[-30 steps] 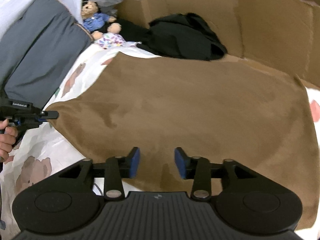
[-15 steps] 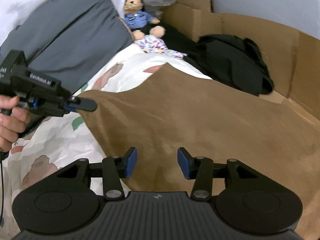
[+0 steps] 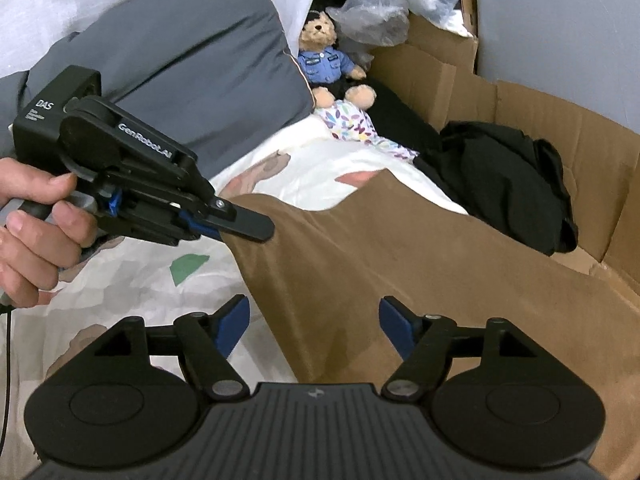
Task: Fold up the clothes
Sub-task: 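Grasp the bundle corner with the left gripper while the right gripper hovers open, then move the right gripper beside the left gripper and pinch the bundle end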
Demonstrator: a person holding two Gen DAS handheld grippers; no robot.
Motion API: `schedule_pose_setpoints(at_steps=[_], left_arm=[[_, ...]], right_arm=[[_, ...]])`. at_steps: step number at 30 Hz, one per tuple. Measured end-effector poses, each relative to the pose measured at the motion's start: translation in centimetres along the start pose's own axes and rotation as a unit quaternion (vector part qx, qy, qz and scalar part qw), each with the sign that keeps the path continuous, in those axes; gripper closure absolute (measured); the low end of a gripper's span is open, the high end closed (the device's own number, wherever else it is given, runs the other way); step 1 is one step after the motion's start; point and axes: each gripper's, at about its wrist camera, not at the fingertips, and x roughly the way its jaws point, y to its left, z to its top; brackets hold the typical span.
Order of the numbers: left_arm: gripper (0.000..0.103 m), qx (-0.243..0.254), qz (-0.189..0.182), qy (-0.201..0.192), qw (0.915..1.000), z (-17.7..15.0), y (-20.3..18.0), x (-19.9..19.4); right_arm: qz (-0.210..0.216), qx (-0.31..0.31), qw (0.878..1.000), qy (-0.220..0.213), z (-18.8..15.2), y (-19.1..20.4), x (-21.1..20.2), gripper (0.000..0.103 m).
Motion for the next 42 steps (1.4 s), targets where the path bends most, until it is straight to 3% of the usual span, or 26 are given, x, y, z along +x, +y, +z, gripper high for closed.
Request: schedule_pose_setpoints(at_steps=[10,14,27,30,36,39,41,42], left_arm=[[0.097,-0.004,-0.021,-0.007,0.9997,0.1,-0.4,0.0],[0.097,-0.007,-0.029,-0.004,0.9995,0.3,-0.3,0.1],[0.097,-0.016,-0.034,-0.007,0.9993,-0.3,-0.2,0.3],[0.097,-0.019,-0.033,-0.007,0.9992,-0.3,-0.1,0.4],[0.097,-0.025,-0.045,-0.005,0.9987,-0.2,-0.3,0.3],[0.097,-0.026,-0.042,-0.005,0.9988,-0.3,-0.3,0.3],[0.097,-0.027,-0.04,-0.006,0.9988,-0.3,-0.2,0.3],[0.097,-0.027,-0.037,-0.005,0.9989,-0.3,-0.2,0.3]], right_arm=[[-0.025,-0.054,0.998,0.008,0.5,2.6,1.9,0.027],[-0.062,-0.096,0.993,0.011,1.3,3.8,3.1,0.027],[-0.122,-0.135,0.983,0.002,1.9,4.9,4.4,0.032],[-0.131,-0.14,0.981,-0.006,1.9,5.2,4.3,0.037],[-0.125,-0.147,0.981,0.016,2.0,5.2,5.3,0.055],[-0.12,-0.146,0.982,0.022,2.2,5.2,5.6,0.069],[-0.113,-0.146,0.982,0.029,2.3,5.2,5.8,0.088],[-0.109,-0.144,0.983,0.033,2.3,5.1,5.8,0.091]])
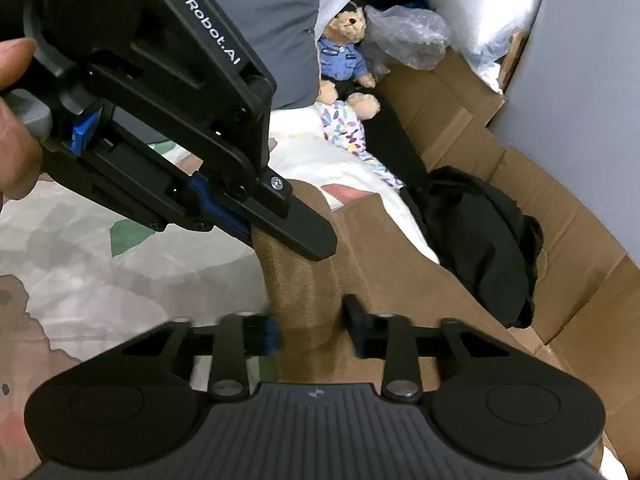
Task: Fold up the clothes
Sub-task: 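Move the right gripper beside the left gripper and pinch the bundle end, then lift the bundle end with both grippers and fold it over the rest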
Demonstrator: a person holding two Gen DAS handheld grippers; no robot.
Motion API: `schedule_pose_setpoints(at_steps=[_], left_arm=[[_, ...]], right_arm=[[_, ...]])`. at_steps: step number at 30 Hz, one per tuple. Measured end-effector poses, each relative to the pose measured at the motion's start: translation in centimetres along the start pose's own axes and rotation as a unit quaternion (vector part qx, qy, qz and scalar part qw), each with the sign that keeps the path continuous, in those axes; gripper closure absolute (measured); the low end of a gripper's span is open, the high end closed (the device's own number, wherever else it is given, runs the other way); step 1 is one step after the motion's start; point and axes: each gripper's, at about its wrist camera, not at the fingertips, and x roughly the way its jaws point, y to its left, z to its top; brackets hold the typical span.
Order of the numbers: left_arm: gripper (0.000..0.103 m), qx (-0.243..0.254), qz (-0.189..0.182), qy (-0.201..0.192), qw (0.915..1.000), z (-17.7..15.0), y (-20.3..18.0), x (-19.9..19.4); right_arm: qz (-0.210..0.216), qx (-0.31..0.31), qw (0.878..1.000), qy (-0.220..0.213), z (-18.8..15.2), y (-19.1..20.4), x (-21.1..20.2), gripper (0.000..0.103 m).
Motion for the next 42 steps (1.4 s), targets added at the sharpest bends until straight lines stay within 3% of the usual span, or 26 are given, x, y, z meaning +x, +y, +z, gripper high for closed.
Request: schedule_pose_setpoints(at_steps=[1,8,12,18,22,34,42], left_arm=[[0.096,0.001,0.001,0.002,1.0,0.0,0.0,0.1],[0.09,0.002,0.004,0.0,1.0,0.3,0.3,-0.3],[0.07,0.011,0.026,-0.001,0.9996,0.6,0.3,-0.4],[0.052,0.002,0.047,0.003,0.9989,1.1,1.3,0.5],[0.046,-0.01,0.054,0.008,0.9984,1.4,2.2,1.8],[0.037,-0.019,0.076,0.028,0.9965,1.5,3.6,6.3],[0.036,-0.013,0.106,0.034,0.9937,2.5,3.7,8.0]], right_arm=[[0.003,0.002,1.0,0.001,-0.1,-0.2,0.0,0.096],[0.014,0.023,1.0,0.006,-0.6,-1.5,0.0,0.097],[0.019,0.032,0.999,0.003,-0.9,-1.7,-0.3,0.097],[0.032,0.042,0.999,-0.001,-1.4,-2.2,-0.3,0.097],[0.039,0.043,0.998,-0.003,-1.9,-2.5,-0.3,0.097],[0.069,0.07,0.995,-0.014,-4.4,-4.3,0.2,0.097],[0.083,0.092,0.992,-0.02,-5.6,-5.0,0.5,0.097]])
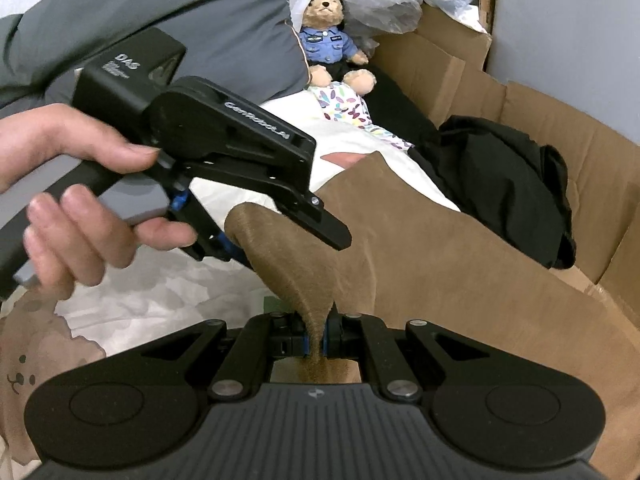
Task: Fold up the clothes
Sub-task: 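Lift the bundle end with both grippers and fold it over the rest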
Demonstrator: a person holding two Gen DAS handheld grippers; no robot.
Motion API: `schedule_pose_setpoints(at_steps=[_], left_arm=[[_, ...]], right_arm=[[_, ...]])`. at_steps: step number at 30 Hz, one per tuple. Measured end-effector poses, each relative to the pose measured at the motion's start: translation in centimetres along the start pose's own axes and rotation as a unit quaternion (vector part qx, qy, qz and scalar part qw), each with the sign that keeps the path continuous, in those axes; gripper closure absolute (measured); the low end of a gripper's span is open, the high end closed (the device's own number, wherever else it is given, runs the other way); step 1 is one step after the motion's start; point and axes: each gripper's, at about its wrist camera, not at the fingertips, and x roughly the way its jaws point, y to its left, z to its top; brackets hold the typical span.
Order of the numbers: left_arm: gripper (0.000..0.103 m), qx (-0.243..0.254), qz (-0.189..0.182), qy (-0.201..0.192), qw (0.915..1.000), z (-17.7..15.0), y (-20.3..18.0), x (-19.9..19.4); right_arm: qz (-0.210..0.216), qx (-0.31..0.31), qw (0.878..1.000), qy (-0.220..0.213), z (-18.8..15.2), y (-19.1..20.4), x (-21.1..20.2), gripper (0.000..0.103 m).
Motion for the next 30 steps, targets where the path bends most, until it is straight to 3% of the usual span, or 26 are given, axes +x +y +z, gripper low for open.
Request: schedule_pose_setpoints(at_steps=[9,17,27,29,30], left_arm=[[0.036,-0.012,0.022,-0.006,0.9997,1.6,1.1,1.5],[0.037,-0.014,0.042,-0.035,0.9984,4.0,2.4,3.0],[0.04,-0.008,0.047,-0.022,0.9986,6.5,2.2,5.2],[0.046,-0.019,0.034,-0.018,0.9991,6.9,2.6,5.5],[0.062,-0.022,0.033,-0.019,0.999,7.0,2.6,5.6]], right_arm=[[0.005,0.015,1.0,-0.006,-1.0,-1.3,-0.6,0.097],[0.008,0.021,1.0,0.001,-2.0,-1.8,-0.9,0.097],[0.008,0.025,1.0,0.007,-2.3,-1.7,-0.6,0.097],[0.009,0.027,1.0,0.008,-2.4,-1.6,-0.5,0.097],[0.009,0.028,1.0,0.009,-2.4,-1.6,-0.4,0.097]])
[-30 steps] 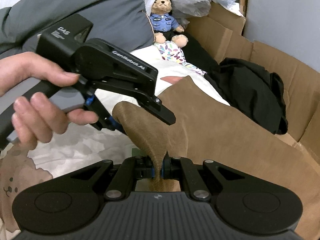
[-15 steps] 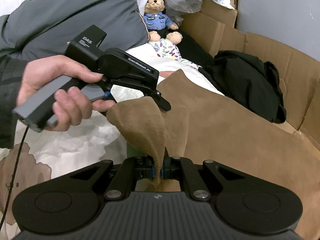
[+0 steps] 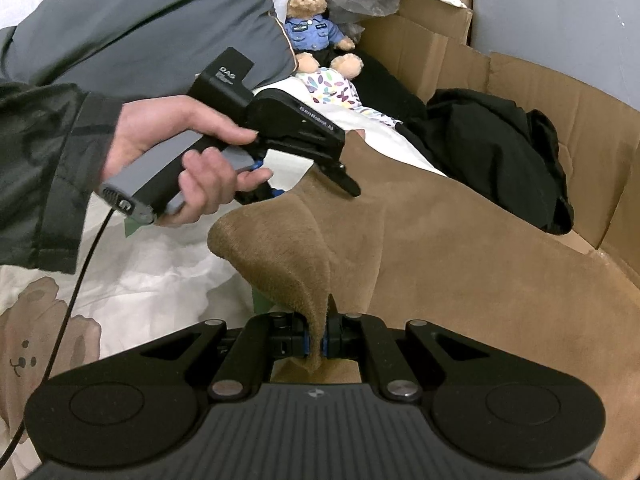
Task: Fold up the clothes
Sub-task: 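Lift the bundle end with both grippers and fold it over the rest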
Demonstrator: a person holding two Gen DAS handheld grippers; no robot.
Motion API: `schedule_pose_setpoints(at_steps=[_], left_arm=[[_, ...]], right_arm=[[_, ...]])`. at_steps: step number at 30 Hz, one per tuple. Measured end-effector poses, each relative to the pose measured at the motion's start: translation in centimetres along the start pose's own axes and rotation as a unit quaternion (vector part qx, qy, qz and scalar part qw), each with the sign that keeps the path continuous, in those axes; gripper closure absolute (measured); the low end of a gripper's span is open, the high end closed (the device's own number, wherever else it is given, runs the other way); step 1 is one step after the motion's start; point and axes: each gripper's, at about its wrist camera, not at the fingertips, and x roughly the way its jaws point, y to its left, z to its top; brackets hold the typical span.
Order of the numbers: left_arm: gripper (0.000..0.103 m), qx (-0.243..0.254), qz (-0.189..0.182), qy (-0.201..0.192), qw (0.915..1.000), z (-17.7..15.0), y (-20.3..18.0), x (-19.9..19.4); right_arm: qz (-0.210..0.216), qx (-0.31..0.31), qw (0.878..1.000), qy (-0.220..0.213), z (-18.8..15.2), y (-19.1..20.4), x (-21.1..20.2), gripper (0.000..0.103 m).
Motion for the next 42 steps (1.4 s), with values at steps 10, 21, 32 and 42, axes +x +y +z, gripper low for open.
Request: schedule_pose_setpoints(at_steps=[10,21,32,42], left_arm=[[0.094,0.065,0.022,-0.008,0.9976,0.3,-2.7,-1.2],[0.094,0.108,0.0,-0.021,0.9939,0.2,-8.9,-3.2],[0.094,0.138,-0.015,-0.026,0.9899,-1.2,-15.5,-1.8],[0.094,0.162,-0.013,-0.006,0.9866,-3.7,-19.9,1.2]], right_arm=[[0.001,0.009,1.0,-0.001,-0.1,-0.3,-0.5,0.097],[-0.001,0.047,0.999,-0.025,0.4,-1.7,-3.1,0.097],[-0.012,0.065,0.996,-0.052,-0.3,-4.0,-6.8,0.097],[-0.028,0.103,0.992,-0.063,-2.8,-7.7,-9.2,0.097]])
